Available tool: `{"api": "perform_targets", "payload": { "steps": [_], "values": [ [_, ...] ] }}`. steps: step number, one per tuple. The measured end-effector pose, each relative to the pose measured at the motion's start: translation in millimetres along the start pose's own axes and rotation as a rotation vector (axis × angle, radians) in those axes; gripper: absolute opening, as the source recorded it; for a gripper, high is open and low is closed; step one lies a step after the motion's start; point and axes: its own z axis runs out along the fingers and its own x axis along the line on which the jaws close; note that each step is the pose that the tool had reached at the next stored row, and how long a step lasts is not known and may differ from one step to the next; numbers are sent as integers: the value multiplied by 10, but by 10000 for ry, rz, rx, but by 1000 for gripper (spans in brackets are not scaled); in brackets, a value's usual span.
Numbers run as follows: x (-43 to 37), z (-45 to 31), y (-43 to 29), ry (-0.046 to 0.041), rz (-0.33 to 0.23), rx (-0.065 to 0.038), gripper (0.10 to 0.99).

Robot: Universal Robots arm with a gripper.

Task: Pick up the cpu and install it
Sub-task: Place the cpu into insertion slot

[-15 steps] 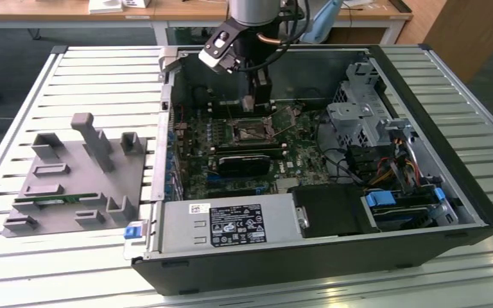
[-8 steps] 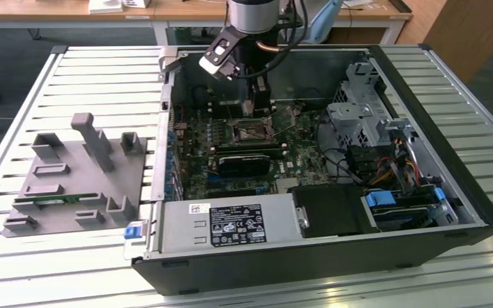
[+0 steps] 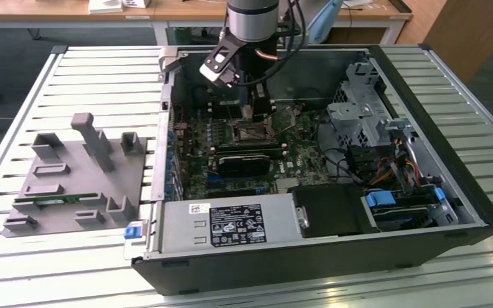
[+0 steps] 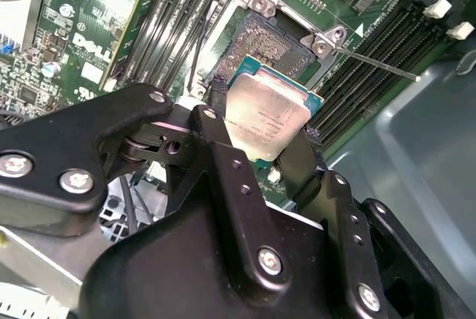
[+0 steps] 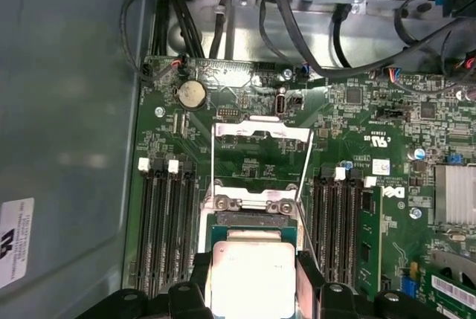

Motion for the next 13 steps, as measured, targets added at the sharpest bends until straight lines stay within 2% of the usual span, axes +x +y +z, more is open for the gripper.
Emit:
{"api": "perform_targets", "payload": {
  "steps": [6,13],
  "values": [
    [-3,44,-10,0,1,0,533],
    [2,161,-24,-21,219,1,533]
  ]
}}
